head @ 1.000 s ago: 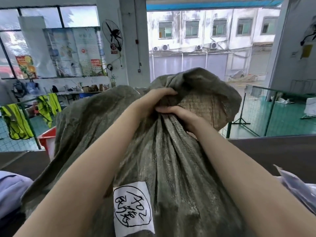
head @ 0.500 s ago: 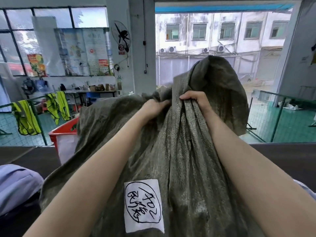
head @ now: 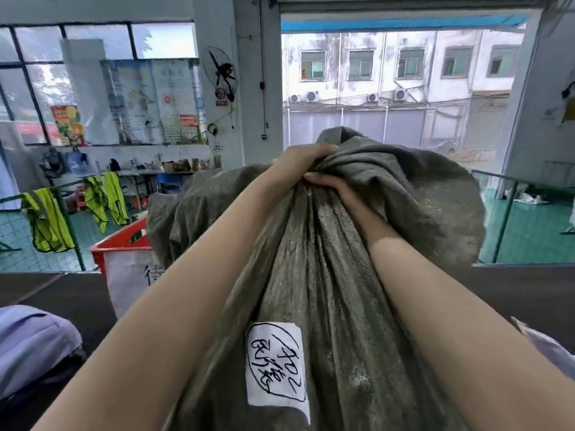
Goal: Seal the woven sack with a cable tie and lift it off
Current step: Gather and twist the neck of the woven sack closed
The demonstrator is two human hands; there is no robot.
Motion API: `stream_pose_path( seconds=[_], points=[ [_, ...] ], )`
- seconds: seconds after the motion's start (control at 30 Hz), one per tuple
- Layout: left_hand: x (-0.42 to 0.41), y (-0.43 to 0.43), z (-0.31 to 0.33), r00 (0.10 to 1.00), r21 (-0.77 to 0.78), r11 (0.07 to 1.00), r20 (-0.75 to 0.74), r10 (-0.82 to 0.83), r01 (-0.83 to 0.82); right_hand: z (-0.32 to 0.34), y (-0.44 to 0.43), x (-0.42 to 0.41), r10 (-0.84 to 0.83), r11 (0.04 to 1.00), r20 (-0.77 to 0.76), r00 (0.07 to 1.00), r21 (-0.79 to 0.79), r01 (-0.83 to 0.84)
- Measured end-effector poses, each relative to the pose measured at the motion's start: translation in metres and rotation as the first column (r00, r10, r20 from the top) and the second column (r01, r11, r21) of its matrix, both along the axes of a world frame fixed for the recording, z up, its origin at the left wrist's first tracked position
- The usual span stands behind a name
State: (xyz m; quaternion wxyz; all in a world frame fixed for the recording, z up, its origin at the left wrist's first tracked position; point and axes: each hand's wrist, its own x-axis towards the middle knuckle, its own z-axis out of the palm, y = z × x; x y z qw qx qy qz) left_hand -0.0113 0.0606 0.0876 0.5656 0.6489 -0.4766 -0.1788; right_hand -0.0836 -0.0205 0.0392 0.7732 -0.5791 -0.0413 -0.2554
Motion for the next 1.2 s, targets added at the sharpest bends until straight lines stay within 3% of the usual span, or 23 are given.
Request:
stream_pose_path(
  seconds=[0.07, 0.13, 0.23, 0.33, 0.4, 0.5, 0.6, 0.7, 0.77, 0.83, 0.93, 1.0, 1.03, 1.17, 1.2],
  points=[
    [0.001, 0.004, 0.002, 0.989, 0.061, 0.998, 0.146, 0.014, -0.023, -0.003, -0.002, 0.002, -0.029, 0.999, -0.012, 1.000, -0.020, 0.029],
    [0.003, 0.009, 0.005, 0.917, -0.003, 0.974, 0.338, 0.214, -0.226, -0.003, -0.004, 0.001, -0.025, 0.999, -0.089, 0.996, -0.023, 0.023],
    [0.014, 0.013, 0.007, 0.801, -0.130, 0.890, 0.395, 0.450, -0.436, -0.004, -0.007, 0.002, -0.055, 0.998, -0.148, 0.987, -0.017, 0.053],
    [0.018, 0.014, 0.002, 0.757, 0.141, 0.832, 0.516, 0.401, -0.536, 0.003, -0.007, 0.003, -0.043, 0.999, -0.107, 0.993, 0.015, 0.045],
    [0.018, 0.011, -0.001, 0.834, 0.282, 0.830, 0.438, 0.334, -0.481, 0.010, -0.007, 0.002, 0.007, 1.000, -0.093, 0.996, 0.030, -0.004],
    [0.020, 0.011, -0.001, 0.962, 0.296, 0.917, 0.023, 0.274, -0.268, 0.019, -0.011, 0.001, 0.007, 0.998, 0.047, 0.999, 0.054, -0.010],
    [0.030, 0.007, 0.000, 0.947, 0.165, 0.962, -0.201, 0.250, -0.218, 0.026, -0.013, -0.001, -0.059, 0.996, 0.135, 0.989, 0.073, 0.049],
    [0.031, 0.005, 0.010, 0.902, -0.021, 0.944, -0.300, 0.309, -0.330, 0.022, -0.017, 0.001, -0.034, 0.999, -0.010, 0.999, 0.039, 0.034],
    [0.031, 0.003, 0.021, 0.897, -0.074, 0.925, -0.282, 0.340, -0.374, 0.022, -0.018, -0.002, -0.017, 0.999, -0.102, 0.995, -0.030, 0.014],
    [0.023, 0.001, 0.032, 0.922, -0.068, 0.929, -0.170, 0.348, -0.363, 0.027, -0.014, -0.004, -0.001, 0.998, -0.151, 0.989, -0.064, -0.009],
    [0.001, 0.002, 0.044, 0.989, 0.014, 0.989, -0.020, 0.144, -0.144, 0.032, 0.003, 0.003, -0.002, 0.997, -0.129, 0.992, -0.081, -0.009],
    [-0.008, 0.004, 0.046, 1.000, 0.067, 0.998, -0.025, -0.013, 0.014, 0.029, 0.009, 0.009, 0.017, 0.999, -0.081, 0.997, -0.038, -0.021],
    [-0.008, 0.004, 0.045, 1.000, 0.066, 0.998, -0.024, -0.011, 0.012, 0.027, 0.008, 0.010, 0.004, 0.999, -0.057, 0.998, -0.036, -0.006],
    [0.010, 0.008, 0.042, 0.964, -0.068, 0.962, 0.006, 0.266, -0.265, 0.025, 0.002, 0.003, -0.041, 0.999, 0.031, 0.999, -0.013, 0.042],
    [0.019, 0.008, 0.039, 0.919, -0.115, 0.920, 0.085, 0.384, -0.374, 0.026, 0.002, 0.003, -0.068, 0.997, 0.041, 0.997, -0.016, 0.069]
  ],
)
